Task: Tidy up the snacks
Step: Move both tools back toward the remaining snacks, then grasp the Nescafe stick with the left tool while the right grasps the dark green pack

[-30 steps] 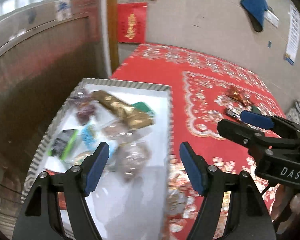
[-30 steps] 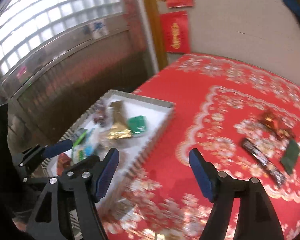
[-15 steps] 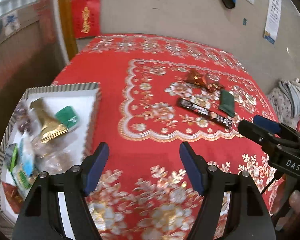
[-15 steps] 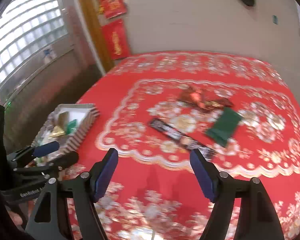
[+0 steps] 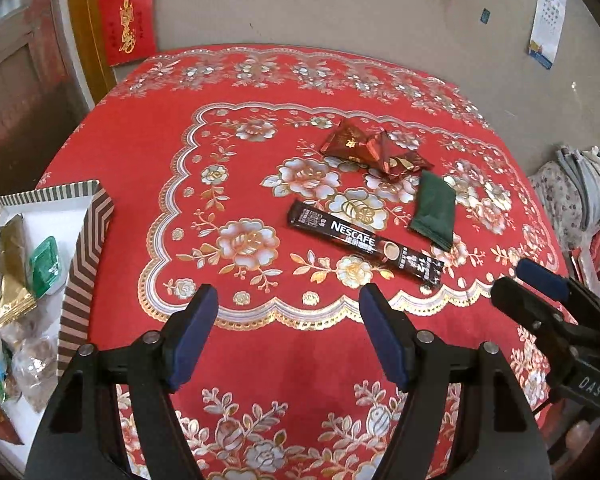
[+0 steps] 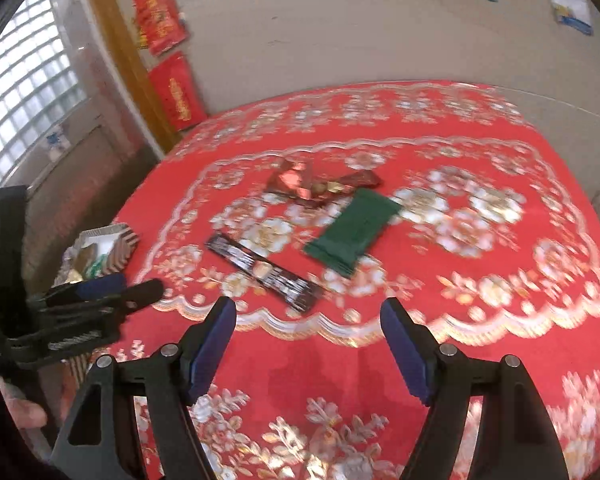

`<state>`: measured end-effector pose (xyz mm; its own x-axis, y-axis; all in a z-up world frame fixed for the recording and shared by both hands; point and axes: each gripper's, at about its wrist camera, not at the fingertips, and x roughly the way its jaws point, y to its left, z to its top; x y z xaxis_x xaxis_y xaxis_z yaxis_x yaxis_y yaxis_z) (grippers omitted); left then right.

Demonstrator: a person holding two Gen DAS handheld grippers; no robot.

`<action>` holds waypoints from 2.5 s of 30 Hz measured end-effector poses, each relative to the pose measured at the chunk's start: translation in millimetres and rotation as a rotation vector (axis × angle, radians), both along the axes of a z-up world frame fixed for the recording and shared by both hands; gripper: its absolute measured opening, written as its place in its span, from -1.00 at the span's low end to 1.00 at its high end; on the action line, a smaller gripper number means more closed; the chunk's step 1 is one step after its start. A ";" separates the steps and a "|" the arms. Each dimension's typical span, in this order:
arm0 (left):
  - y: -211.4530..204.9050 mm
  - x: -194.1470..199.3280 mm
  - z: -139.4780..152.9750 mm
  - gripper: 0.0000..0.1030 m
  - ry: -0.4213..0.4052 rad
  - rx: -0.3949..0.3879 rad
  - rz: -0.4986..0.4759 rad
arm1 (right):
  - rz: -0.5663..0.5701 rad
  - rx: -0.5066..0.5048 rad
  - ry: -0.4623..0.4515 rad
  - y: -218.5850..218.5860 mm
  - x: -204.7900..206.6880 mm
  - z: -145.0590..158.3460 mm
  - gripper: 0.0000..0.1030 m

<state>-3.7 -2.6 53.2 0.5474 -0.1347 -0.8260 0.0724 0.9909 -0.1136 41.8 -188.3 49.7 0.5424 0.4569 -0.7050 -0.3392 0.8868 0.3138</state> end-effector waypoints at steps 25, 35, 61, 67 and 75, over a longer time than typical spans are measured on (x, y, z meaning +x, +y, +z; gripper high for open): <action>50.5 6.8 -3.7 0.41 0.025 -0.052 0.106 | 0.216 0.247 0.209 54.1 9.7 -27.5 0.52; -24.6 37.3 -2.3 0.41 0.022 0.103 -0.108 | 0.036 0.251 0.192 -11.1 22.6 -23.6 0.52; -52.5 72.4 -39.1 -0.58 0.092 0.141 -0.152 | -0.229 -0.038 0.199 24.2 110.1 -45.1 0.50; -39.8 62.1 -37.6 -0.61 0.101 0.099 -0.128 | -0.204 -0.215 0.135 53.5 111.7 -50.8 0.22; -23.2 46.5 -34.3 -0.61 0.106 0.044 -0.101 | -0.154 -0.257 0.088 27.8 87.5 -53.1 -0.09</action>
<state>42.8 -25.8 18.9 0.4419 -0.1475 -0.8849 0.1623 0.9833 -0.0828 129.3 -160.6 -3.4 0.5231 0.1748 -0.8342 -0.1762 0.9798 0.0947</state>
